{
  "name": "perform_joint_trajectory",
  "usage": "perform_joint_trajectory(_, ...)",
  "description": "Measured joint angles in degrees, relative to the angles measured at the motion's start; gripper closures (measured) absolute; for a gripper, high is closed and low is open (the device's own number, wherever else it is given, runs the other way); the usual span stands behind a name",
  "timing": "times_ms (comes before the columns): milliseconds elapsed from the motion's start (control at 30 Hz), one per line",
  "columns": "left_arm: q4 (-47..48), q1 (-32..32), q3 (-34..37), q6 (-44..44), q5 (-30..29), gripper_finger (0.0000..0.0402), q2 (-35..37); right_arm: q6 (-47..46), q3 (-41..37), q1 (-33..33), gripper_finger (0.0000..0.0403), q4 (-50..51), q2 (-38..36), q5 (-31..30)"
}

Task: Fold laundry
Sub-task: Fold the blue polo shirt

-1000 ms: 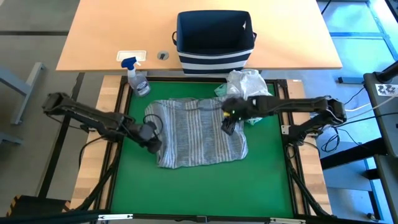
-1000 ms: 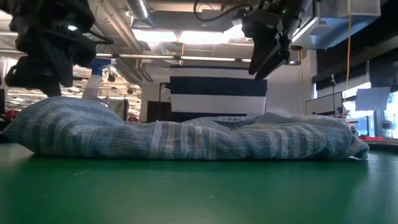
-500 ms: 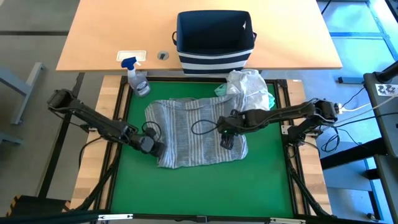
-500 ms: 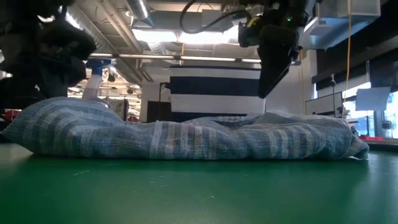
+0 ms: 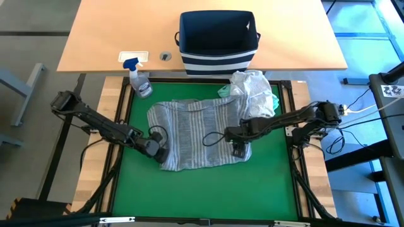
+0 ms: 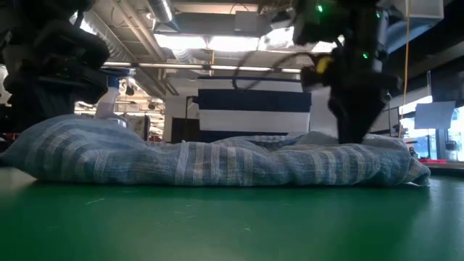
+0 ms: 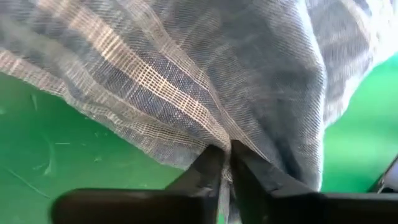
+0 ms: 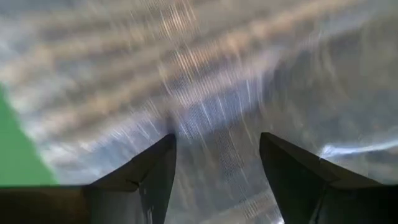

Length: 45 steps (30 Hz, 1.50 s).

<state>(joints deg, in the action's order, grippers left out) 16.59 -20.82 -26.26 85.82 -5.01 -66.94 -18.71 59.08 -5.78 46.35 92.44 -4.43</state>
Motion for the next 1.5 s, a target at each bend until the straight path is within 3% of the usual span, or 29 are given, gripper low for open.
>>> perform_joint_trajectory(67, 0.4, 0.0, 0.0, -1.8, 1.6, 0.0393, 0.4, 0.8, -2.3, 0.0, 0.0171, -1.1, 0.0, 0.0)
perform_joint_trajectory(367, 5.7, -4.9, 0.0, -11.5, 7.4, 0.0399, 4.6, 1.0, -11.3, 0.0, 0.0171, -5.3, -0.2, 0.2)
perform_joint_trajectory(500, 11.4, -7.9, 0.0, -17.2, 8.5, 0.0396, 4.8, 1.0, -11.8, 0.0, 0.0171, -6.0, -0.3, 0.4)
perform_joint_trajectory(667, 13.1, -8.4, -0.1, -18.2, 8.3, 0.0388, 4.8, 1.1, -10.5, 0.0, 0.0171, -8.1, 0.0, 0.6)
perform_joint_trajectory(900, 10.7, -8.4, -0.1, -18.1, 7.7, 0.0335, 4.8, 1.1, -9.9, 0.2, 0.0171, -9.0, 0.1, 0.6)
perform_joint_trajectory(1067, 12.8, -8.4, -0.4, -17.9, 17.0, 0.0283, 6.0, 1.1, -9.8, 0.2, 0.0171, -8.3, -0.8, 0.6)
perform_joint_trajectory(1133, 12.6, -8.6, -1.7, -16.6, 17.6, 0.0269, 7.5, 1.1, -9.8, 0.2, 0.0171, -8.3, -1.3, 0.6)
perform_joint_trajectory(1233, 11.6, -9.6, -3.4, -12.2, 15.6, 0.0255, 9.8, 1.1, -9.8, 0.2, 0.0171, -8.3, -1.6, 0.6)
perform_joint_trajectory(1400, 9.1, -16.7, -3.3, 0.4, 0.2, 0.0249, 8.5, 1.1, -9.8, 0.2, 0.0171, -8.8, -1.7, 0.6)
perform_joint_trajectory(1500, 7.0, -20.4, -3.3, 5.4, -3.7, 0.0252, 5.1, 0.9, -9.8, 0.2, 0.0171, -9.0, -1.7, 0.6)
